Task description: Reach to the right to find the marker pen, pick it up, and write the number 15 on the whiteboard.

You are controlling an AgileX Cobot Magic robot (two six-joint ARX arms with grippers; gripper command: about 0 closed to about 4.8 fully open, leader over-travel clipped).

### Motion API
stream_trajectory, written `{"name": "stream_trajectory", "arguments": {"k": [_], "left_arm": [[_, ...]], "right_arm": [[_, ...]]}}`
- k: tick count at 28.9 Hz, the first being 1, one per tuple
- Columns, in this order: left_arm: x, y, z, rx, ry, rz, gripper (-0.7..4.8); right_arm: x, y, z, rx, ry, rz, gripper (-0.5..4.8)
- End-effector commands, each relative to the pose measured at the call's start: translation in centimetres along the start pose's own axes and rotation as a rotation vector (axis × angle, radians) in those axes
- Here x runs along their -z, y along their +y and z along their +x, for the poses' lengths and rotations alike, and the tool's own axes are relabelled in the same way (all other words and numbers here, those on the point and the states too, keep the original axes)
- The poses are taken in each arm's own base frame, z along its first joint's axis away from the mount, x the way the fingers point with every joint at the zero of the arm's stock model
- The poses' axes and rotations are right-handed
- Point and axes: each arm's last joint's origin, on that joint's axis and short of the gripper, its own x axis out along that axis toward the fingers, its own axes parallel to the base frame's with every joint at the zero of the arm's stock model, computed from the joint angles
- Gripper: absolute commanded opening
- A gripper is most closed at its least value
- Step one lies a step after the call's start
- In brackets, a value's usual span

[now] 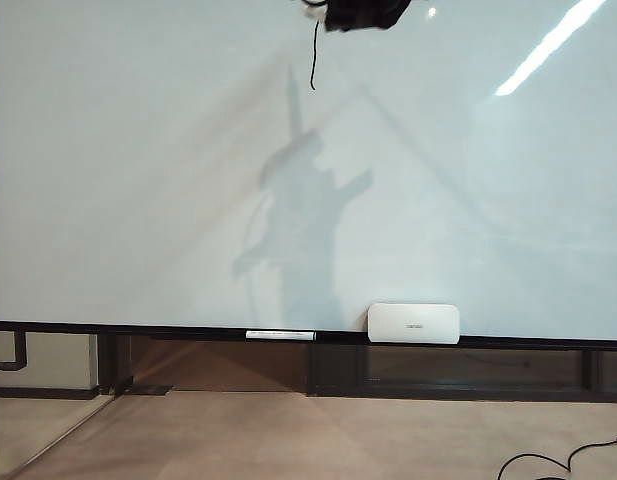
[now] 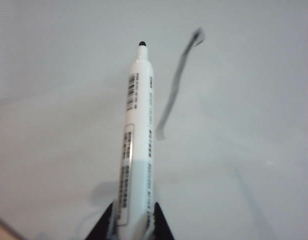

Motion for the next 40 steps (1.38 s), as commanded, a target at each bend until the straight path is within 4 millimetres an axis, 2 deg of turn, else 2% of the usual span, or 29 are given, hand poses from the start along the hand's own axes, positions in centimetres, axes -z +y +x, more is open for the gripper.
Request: {"name": "stream_trajectory", "arguments": {"k": [1,4,18,26,40], "left_arm": [[-0.4,0.0,0.0,0.028,-0.031,0.005,-0.05],[-0.5,0.0,0.0,0.026,-0.038,0.007,-0.05],[-0.5,0.0,0.0,0.022,-0.039,0.011,-0.05],[-0.5,0.0,0.0,0.022,-0.040,0.011,-0.05],[-0.5,0.0,0.0,0.022,-0.040,0.012,-0.05]], "right_arm": [[-1.3,-0.7,-0.9,0.080,-0.028,-0.046,-0.01],[-1.7,-1.6,-1.1,0.099,-0.038,-0.048,-0.01],[-1.6,-2.9,-1.2,0.198,-0.019,-0.049,-0.02],[-1.3,-2.9,-1.2,0.224,0.025,-0.065,-0.01],[-1.7,-3.0,-1.2,0.237,-0.017,-0.057,-0.02]]}}
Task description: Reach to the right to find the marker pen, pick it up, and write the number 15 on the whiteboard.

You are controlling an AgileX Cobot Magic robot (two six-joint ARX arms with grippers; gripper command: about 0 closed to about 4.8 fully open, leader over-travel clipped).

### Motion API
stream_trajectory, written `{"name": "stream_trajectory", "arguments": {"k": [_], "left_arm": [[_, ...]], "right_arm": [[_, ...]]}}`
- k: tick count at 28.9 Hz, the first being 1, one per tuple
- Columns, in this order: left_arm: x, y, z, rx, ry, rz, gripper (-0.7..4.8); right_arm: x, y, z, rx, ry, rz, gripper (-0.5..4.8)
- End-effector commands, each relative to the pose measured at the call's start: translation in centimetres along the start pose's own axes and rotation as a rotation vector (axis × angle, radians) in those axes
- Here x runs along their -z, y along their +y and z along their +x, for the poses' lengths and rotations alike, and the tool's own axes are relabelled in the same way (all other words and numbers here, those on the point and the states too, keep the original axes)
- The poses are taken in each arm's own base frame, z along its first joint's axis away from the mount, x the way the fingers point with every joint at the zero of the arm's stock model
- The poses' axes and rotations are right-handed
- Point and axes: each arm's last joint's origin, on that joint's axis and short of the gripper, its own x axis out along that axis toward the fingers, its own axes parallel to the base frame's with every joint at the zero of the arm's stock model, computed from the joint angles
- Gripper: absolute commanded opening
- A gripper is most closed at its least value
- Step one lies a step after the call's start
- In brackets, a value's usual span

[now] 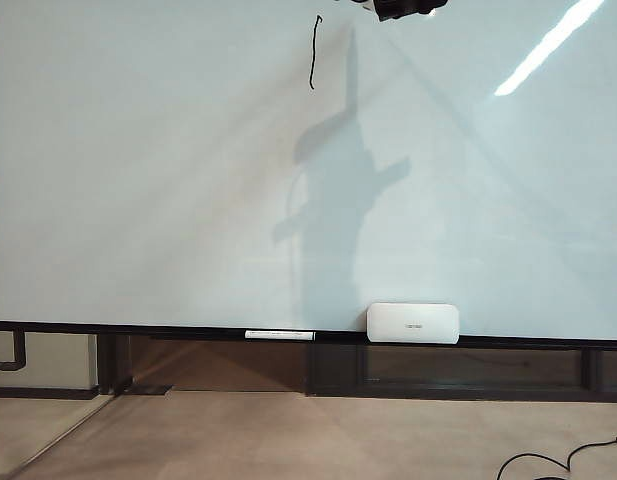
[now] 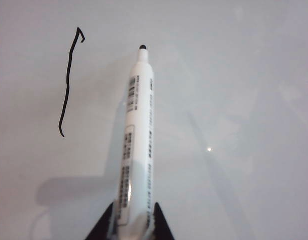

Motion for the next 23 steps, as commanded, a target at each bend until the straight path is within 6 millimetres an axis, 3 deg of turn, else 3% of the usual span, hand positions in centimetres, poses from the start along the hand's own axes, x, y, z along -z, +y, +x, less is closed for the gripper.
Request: {"name": "stream_trajectory", "arguments": {"k": [1,23], "left_arm": [[-0.3,0.0,0.0,0.000,-0.018,0.005,-0.05],[-0.4,0.1,0.0,-0.001,-0.023,0.007,-0.05]], "right_arm": [[-0.7,-0.3,-0.2,0.017,-0.042,0.011,-0.02],[-0.2,-1.5,0.4,0.046,-0.039,0.010,-0.02]]}}
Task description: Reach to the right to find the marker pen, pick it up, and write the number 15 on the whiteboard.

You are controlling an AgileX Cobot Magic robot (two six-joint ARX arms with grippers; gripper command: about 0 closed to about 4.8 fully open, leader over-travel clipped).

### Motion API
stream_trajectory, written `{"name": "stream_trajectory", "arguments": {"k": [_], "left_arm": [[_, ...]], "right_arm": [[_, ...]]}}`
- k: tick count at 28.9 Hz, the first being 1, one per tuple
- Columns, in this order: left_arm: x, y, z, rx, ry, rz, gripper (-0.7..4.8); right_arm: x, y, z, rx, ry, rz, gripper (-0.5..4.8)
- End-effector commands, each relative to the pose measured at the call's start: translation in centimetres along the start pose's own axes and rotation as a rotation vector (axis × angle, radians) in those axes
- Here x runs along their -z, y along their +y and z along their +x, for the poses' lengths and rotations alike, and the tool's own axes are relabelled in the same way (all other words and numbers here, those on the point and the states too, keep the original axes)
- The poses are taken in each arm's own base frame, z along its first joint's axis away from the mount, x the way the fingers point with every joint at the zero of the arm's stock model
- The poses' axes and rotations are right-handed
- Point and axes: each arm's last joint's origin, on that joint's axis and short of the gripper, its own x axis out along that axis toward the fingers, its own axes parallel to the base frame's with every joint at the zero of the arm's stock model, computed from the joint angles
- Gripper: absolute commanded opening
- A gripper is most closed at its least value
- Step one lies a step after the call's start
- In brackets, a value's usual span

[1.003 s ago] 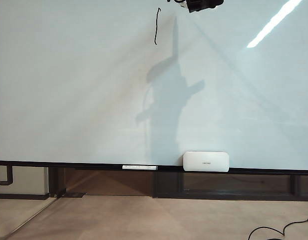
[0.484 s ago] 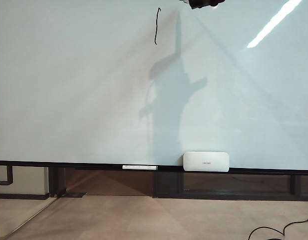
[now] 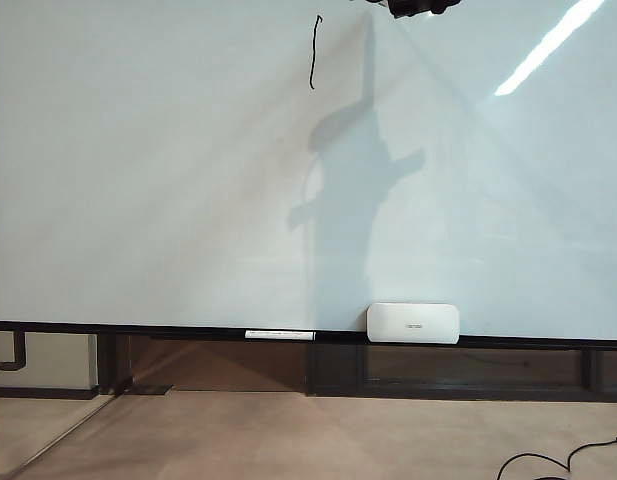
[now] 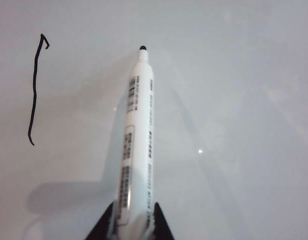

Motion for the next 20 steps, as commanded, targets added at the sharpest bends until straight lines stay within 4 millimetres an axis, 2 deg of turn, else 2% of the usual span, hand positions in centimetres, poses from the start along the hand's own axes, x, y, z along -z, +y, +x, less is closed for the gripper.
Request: {"name": "stream_trajectory", "arguments": {"k": [1,20], "left_arm": [[-0.34,0.05,-0.04,-0.001,-0.020,0.007,-0.05],[-0.37,0.05,-0.04,-0.001,-0.023,0.015,-0.05]], "right_arm": [[-0.30,-0.07,0.04,0.006,-0.024,0.006,-0.02],[-0.12,-0.58,0.31,0.025,-0.028,0.007,-0.02]]}}
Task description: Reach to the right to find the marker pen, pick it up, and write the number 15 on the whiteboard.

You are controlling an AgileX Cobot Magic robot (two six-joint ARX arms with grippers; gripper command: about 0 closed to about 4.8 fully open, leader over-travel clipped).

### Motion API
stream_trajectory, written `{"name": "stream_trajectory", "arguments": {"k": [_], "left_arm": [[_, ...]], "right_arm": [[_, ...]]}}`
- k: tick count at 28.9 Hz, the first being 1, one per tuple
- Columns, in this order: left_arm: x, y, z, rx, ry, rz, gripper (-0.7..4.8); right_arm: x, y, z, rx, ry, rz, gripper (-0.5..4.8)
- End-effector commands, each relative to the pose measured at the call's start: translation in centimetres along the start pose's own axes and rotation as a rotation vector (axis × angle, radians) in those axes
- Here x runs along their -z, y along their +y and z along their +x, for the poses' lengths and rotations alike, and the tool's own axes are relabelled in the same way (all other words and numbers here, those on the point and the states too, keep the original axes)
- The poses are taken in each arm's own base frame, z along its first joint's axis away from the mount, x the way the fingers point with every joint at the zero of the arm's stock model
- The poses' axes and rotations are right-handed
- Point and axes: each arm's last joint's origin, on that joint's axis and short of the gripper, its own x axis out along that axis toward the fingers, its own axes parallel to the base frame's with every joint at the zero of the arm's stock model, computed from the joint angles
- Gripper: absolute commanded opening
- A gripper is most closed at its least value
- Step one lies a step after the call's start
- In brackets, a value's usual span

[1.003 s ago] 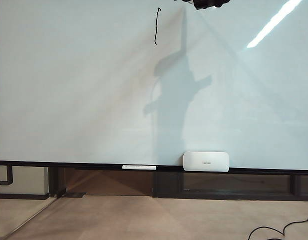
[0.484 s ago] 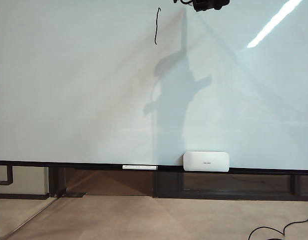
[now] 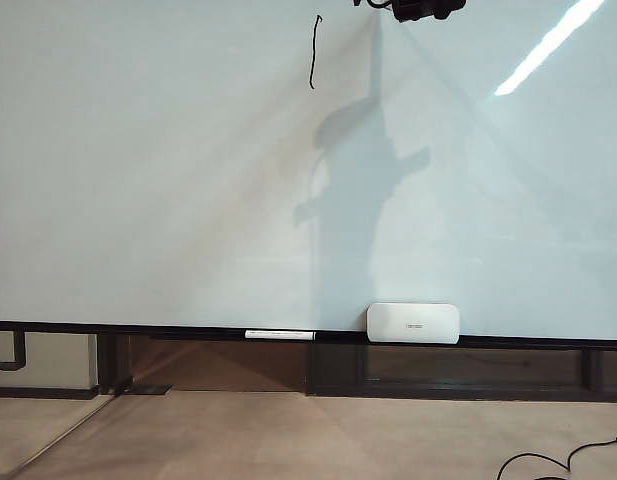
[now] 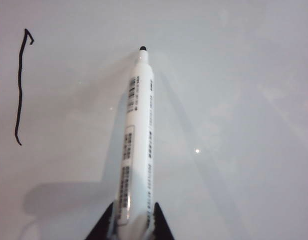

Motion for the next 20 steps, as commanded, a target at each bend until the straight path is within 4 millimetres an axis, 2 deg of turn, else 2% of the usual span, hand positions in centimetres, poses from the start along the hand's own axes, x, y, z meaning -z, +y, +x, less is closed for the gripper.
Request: {"name": "stream_trajectory", "arguments": {"k": [1,7,20], "left_arm": [[-0.4,0.1,-0.1,-0.002,-0.025,0.016,-0.05],[-0.5,0.1,-0.1,-0.007,-0.033,0.019,-0.05],[-0.6,0.1,-0.1,-0.010,-0.047,0.038,-0.05]], "right_arm": [[-0.3,-0.1,0.0,0.008,-0.026,0.007,-0.02],[0.7,0.0,0.7,0.012,-0.004,0.000,-0.02],[0.9,0.1,1.1,-0.015,-0.024,0.003,-0.02]]}}
